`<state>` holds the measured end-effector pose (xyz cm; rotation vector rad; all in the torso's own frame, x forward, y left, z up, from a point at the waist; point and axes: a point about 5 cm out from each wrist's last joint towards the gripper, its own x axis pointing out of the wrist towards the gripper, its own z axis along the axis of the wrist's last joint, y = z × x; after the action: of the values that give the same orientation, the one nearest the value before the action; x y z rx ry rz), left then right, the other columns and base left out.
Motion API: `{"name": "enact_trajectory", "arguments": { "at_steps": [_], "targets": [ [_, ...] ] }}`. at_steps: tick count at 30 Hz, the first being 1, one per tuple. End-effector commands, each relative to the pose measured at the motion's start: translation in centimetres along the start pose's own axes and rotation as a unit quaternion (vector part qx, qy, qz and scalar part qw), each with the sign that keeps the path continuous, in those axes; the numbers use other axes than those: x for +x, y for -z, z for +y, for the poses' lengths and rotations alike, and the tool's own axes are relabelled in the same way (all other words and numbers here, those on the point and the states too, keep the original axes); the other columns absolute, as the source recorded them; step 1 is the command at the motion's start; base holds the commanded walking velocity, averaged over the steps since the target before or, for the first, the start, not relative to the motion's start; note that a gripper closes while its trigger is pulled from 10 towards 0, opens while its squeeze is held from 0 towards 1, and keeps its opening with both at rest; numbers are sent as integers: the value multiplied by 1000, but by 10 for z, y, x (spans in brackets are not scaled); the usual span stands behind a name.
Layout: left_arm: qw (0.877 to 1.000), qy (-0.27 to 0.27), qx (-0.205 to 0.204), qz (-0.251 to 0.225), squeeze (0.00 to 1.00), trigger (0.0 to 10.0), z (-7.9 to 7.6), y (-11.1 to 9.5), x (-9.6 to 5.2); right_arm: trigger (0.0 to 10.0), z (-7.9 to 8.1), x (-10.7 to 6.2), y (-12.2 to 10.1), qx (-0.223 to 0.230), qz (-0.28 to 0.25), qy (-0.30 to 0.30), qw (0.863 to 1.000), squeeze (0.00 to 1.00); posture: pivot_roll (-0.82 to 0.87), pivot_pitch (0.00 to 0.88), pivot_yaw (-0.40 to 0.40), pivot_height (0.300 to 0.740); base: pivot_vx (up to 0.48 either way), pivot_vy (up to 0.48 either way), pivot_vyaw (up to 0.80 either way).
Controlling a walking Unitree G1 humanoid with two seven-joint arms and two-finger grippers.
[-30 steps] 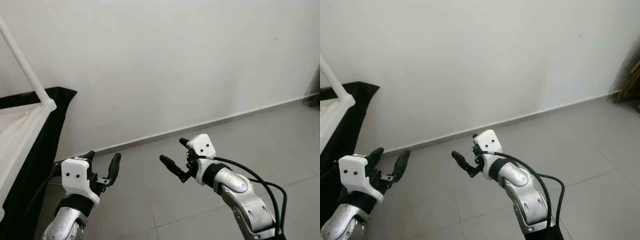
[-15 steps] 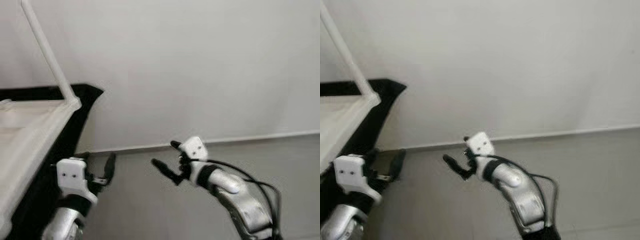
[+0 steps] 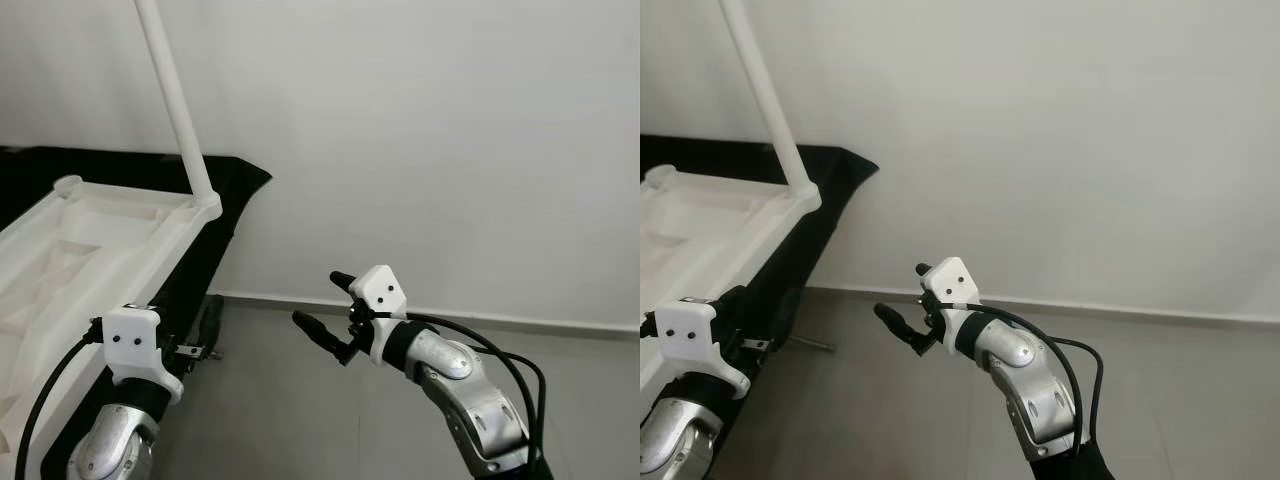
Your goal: Building children table
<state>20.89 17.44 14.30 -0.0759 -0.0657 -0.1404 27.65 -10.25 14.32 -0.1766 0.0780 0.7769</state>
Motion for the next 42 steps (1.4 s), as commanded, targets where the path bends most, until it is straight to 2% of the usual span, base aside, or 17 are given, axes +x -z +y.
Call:
{"name": "enact_trajectory", "arguments": {
  "at_steps": [1,18,25,28,35,42],
  "targets": [
    [1000,-4,7,6,0,10000,3,2,-1,10000,1,1,-3,7,-11,-4,1000,0,-102,79,27,740,341,0,0],
    [1000,2,7,13,0,10000,1,5,-2,10000,2,0,0,11,-8,-12,1000,0,-103,65,25,740,330,0,0],
    [1000,-5,-4,9,0,10000,2,5,-2,10000,1,0,0,10,-7,-13,1000,0,-105,64,24,740,0,0,0],
    [1000,12,10,17,0,10000,-1,5,-2,10000,1,0,0,5,-6,-14,1000,0,-107,65,23,740,0,-465,0],
    [1000,3,1,10,0,10000,-1,4,-1,10000,1,0,-1,-4,-7,-15,1000,0,-106,68,26,740,0,-451,0],
    [1000,-10,-1,7,0,10000,2,3,-2,10000,3,1,-2,-31,-7,-24,999,0,-104,66,29,740,0,0,771]
  ]
}}
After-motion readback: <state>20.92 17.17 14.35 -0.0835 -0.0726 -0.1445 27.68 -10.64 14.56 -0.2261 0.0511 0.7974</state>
